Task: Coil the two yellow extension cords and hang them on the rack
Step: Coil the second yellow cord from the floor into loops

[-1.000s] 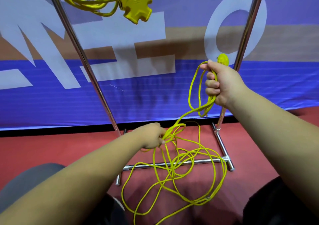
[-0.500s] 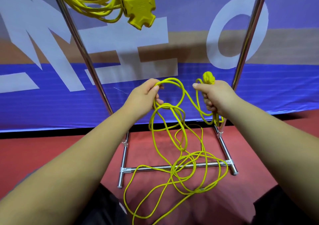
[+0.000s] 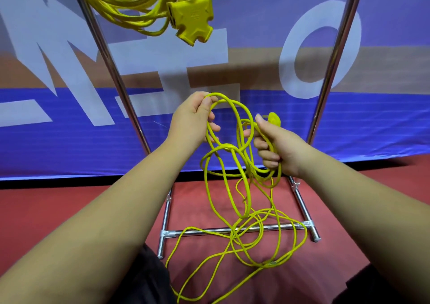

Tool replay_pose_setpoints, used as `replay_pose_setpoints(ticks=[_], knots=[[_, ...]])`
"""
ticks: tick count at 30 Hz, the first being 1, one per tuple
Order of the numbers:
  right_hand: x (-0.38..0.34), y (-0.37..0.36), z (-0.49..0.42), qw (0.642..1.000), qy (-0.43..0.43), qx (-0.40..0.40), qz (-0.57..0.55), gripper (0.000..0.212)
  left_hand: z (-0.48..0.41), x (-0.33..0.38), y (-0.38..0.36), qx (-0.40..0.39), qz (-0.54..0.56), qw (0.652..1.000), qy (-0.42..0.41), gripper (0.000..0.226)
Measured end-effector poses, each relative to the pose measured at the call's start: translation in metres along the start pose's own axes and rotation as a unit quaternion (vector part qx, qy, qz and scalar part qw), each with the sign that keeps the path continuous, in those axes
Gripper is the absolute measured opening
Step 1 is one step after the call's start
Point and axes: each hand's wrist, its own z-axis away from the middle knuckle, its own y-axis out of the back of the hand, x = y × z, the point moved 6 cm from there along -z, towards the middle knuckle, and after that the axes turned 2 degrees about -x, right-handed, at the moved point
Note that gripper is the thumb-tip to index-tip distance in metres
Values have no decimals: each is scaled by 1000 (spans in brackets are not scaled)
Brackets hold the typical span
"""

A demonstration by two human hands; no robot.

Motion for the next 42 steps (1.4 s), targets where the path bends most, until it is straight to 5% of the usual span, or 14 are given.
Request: replay_pose_setpoints(ticks=[5,10,17,22,25,28,35,42], knots=[[8,-8,-1,986,7,-5,166,25,0,-11,-3,4,27,997,72,27],[20,0,-9,974,-22,34,224,47,0,-26,-9,-13,124,983,133,29],[16,8,-13,959,-21,127,254,26,8,-32,-28,-55,239,955,166,32],[7,17,-15,937,-21,192,290,32,19,-61,-35,-157,1,960,234,95],[3,22,-17,938,-13,216,269,34,36,-77,-51,-327,-102,916,206,67],[2,22,-19,950,-5,225,215,35,38,-92,-55,-382,-171,892,171,30],[-10,23,-18,931,15,258,256,53,7,-80,-29,-183,-173,952,174,10],[-22,24,-14,906,61,250,335,42,-27,-55,26,55,-121,985,106,22]])
